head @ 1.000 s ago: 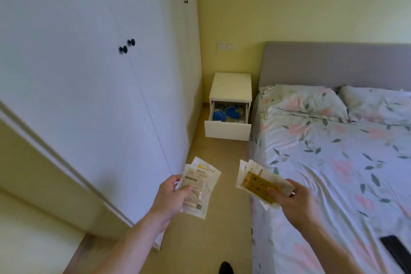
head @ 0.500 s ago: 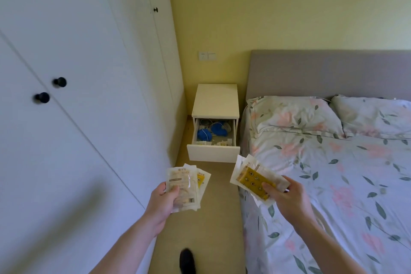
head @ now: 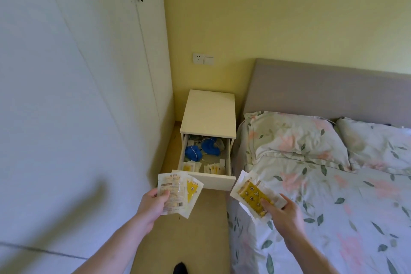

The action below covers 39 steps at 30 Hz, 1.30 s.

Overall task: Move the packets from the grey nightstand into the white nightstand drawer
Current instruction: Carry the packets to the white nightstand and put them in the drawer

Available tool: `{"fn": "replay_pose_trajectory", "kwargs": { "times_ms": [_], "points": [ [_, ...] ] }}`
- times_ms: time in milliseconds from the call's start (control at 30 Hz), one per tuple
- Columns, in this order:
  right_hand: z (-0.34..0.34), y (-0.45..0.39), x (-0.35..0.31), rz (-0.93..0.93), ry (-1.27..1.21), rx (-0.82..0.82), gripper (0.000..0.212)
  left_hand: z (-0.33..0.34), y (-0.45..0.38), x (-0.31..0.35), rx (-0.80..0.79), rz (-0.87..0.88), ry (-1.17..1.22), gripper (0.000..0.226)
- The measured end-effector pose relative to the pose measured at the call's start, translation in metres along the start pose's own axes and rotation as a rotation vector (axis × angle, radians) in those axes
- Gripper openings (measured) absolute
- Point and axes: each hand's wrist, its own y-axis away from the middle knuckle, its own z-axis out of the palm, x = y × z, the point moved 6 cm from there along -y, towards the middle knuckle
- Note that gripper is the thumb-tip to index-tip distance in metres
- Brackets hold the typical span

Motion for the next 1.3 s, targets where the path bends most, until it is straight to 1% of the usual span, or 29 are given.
{"fn": "replay_pose_trajectory", "kwargs": {
  "times_ms": [200, 333, 467, 567, 700, 833, 933, 1033, 1133, 1233, 1300],
  "points": [
    [0.020, -0.084, -0.017, 0.131, -0.134, 0.033, 0.006, 0.029, -0.086, 0.041, 0.019, -0.045, -0.138, 0.018],
    [0.040, -0.153, -0.029, 0.210, -0.212, -0.001, 0.009, 0.053, -0.143, 0.067, 0.026, -0.071, -0.196, 0.015],
    [0.061, -0.224, -0.035, 0.299, -0.281, -0.042, 0.010, 0.076, -0.188, 0.085, 0.081, -0.123, -0.230, 0.013],
    [0.077, -0.283, -0.032, 0.397, -0.284, -0.071, 0.012, 0.092, -0.229, 0.090, 0.106, -0.178, -0.274, 0.020],
    [0.103, -0.346, -0.023, 0.489, -0.245, -0.074, 0.012, 0.107, -0.284, 0.088, 0.128, -0.226, -0.305, 0.022],
    [0.139, -0.397, -0.001, 0.542, -0.176, -0.088, 0.023, 0.116, -0.344, 0.070, 0.123, -0.286, -0.359, 0.021],
    [0.176, -0.430, 0.026, 0.596, -0.159, -0.097, 0.023, 0.123, -0.395, 0.048, 0.134, -0.321, -0.401, 0.020],
    [0.212, -0.458, 0.067, 0.623, -0.104, -0.067, 0.039, 0.132, -0.446, 0.017, 0.128, -0.355, -0.470, 0.019],
    [0.246, -0.471, 0.087, 0.662, -0.114, -0.022, 0.025, 0.139, -0.490, -0.015, 0.147, -0.365, -0.500, 0.017],
    [0.278, -0.486, 0.114, 0.678, -0.103, -0.012, 0.020, 0.146, -0.527, -0.044, 0.154, -0.352, -0.553, 0.020],
    [0.296, -0.495, 0.131, 0.681, -0.087, -0.005, 0.017, 0.149, -0.545, -0.062, 0.132, -0.338, -0.623, 0.022]
  ]
}}
